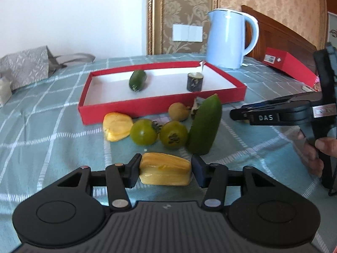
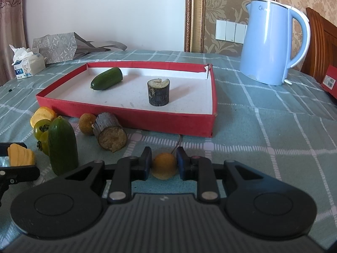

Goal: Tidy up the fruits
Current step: 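Lift the yellow pepper with the left tool and release it in the tray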

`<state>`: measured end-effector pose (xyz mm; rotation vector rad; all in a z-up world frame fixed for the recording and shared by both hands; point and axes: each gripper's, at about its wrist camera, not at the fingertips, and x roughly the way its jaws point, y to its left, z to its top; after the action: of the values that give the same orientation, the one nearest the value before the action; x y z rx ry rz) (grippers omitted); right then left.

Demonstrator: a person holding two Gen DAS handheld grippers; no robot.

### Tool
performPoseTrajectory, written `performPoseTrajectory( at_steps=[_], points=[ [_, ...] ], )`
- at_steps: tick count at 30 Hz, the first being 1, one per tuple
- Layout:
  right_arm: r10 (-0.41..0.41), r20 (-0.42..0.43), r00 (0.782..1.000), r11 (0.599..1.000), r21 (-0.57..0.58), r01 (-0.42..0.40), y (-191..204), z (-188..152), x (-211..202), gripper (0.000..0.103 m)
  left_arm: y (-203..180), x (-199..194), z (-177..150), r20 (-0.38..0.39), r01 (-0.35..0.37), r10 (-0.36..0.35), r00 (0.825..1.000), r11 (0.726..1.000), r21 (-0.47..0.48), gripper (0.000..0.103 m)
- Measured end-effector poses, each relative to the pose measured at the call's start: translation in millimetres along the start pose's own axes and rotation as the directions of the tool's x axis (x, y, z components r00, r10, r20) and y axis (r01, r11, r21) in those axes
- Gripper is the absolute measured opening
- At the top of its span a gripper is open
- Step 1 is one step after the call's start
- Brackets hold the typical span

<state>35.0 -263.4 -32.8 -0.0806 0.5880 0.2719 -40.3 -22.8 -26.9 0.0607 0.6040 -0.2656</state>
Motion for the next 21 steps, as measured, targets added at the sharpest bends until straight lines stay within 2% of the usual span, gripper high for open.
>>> performPoseTrajectory(
  at_steps=[14, 21],
  points=[
    [-0.003, 0.000, 1.000, 1.000, -0.005, 0.003, 1, 0, 0, 0.025, 13, -1, 2, -0.006, -0.052, 0.052, 0.999, 0.998, -0.033, 0.050],
    [-0.003, 0.000, 1.000, 1.000, -0.004, 0.003, 2, 0, 0, 0.025, 30, -17, 27, 0.058, -0.068, 0.071, 0.996, 0.996, -0.054, 0.050]
  ],
)
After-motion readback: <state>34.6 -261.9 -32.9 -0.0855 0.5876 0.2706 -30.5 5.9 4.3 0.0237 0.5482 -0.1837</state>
